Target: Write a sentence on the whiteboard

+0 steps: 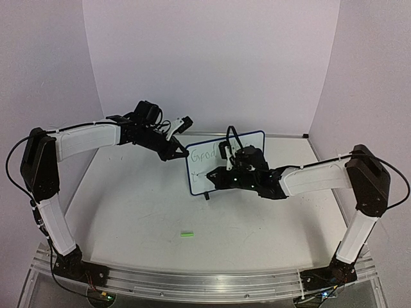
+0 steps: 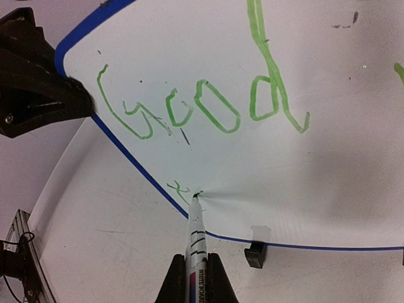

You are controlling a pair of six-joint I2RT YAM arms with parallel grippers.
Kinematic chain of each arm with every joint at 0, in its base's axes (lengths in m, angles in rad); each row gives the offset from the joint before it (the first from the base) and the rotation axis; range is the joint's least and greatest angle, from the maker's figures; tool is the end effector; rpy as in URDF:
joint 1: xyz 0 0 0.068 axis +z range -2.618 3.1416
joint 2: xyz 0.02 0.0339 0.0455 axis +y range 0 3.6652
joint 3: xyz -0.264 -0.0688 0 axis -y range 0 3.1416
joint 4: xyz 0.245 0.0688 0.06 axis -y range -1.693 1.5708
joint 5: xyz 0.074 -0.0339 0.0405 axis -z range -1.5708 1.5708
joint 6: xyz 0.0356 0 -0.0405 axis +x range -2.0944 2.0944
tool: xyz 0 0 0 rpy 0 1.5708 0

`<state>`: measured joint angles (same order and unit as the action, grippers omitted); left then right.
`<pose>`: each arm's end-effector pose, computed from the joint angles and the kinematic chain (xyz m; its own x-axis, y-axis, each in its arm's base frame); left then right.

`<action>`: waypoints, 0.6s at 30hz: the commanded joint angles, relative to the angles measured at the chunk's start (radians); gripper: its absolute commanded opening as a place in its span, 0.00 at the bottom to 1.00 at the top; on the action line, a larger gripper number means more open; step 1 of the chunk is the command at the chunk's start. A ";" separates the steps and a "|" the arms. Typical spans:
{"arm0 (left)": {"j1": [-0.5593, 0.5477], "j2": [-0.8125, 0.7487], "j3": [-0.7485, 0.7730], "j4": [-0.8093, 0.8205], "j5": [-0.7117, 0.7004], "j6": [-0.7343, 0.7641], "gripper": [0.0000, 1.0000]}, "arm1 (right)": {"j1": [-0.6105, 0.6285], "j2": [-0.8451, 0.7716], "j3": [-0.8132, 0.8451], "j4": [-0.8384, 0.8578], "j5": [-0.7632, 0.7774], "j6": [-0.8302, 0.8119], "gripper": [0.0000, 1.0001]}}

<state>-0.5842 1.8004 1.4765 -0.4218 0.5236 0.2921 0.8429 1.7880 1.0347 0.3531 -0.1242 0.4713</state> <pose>0.3309 -0.2401 0.2784 -0.3162 0.5080 -0.8012 0.9138 0.3900 -0.1133 0.2611 0.2996 0.2049 -0.6018 0.0019 -0.7987 -0.6100 0.6444 0.4612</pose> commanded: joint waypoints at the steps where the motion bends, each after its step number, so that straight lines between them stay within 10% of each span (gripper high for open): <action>1: 0.006 -0.011 -0.015 -0.021 -0.082 0.057 0.00 | -0.002 0.030 0.040 0.015 0.029 -0.006 0.00; 18: 0.006 -0.015 -0.015 -0.022 -0.082 0.057 0.00 | -0.004 -0.017 0.015 -0.019 0.107 -0.009 0.00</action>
<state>-0.5842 1.8004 1.4765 -0.4217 0.5228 0.2924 0.8474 1.8008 1.0382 0.3272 -0.1044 0.4720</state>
